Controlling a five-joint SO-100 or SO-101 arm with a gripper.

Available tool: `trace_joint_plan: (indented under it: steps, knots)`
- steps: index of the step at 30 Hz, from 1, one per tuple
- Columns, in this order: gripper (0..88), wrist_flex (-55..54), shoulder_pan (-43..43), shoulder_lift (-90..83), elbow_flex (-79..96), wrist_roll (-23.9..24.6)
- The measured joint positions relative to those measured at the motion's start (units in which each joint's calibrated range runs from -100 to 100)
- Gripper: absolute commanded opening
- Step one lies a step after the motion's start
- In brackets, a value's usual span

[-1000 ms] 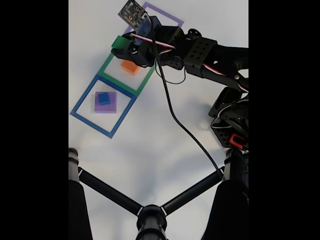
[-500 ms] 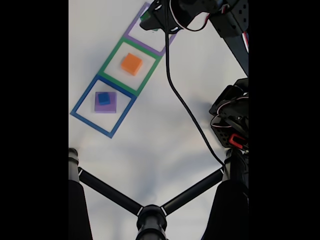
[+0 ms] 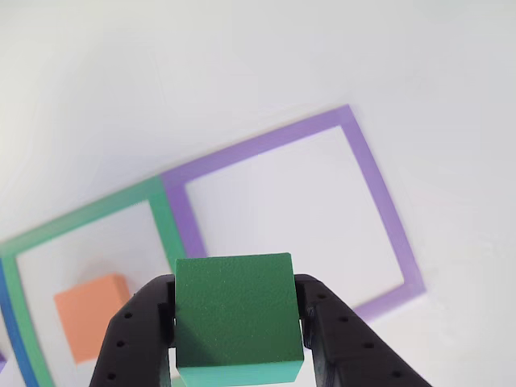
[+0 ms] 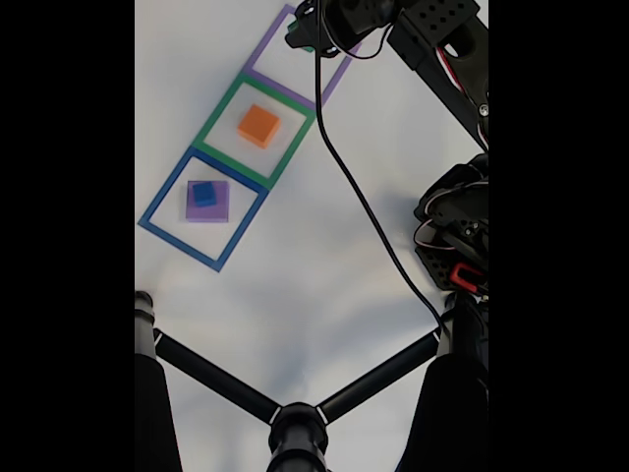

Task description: Tower of hanoi

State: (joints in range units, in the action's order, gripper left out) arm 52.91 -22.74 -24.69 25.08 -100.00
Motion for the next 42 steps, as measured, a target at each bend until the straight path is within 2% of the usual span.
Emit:
trace_joint_plan:
  steps: [10,21,33,42]
  knots:
    - [8.6,-41.55,-2.82,2.6,29.33,0.2]
    - [8.8,-71.07,-5.54,18.05,37.33,0.2]
    - [9.0,-85.79,-6.71,29.47,37.33,0.59]
    - [9.4,-88.33,-7.48,33.67,37.25,0.2]
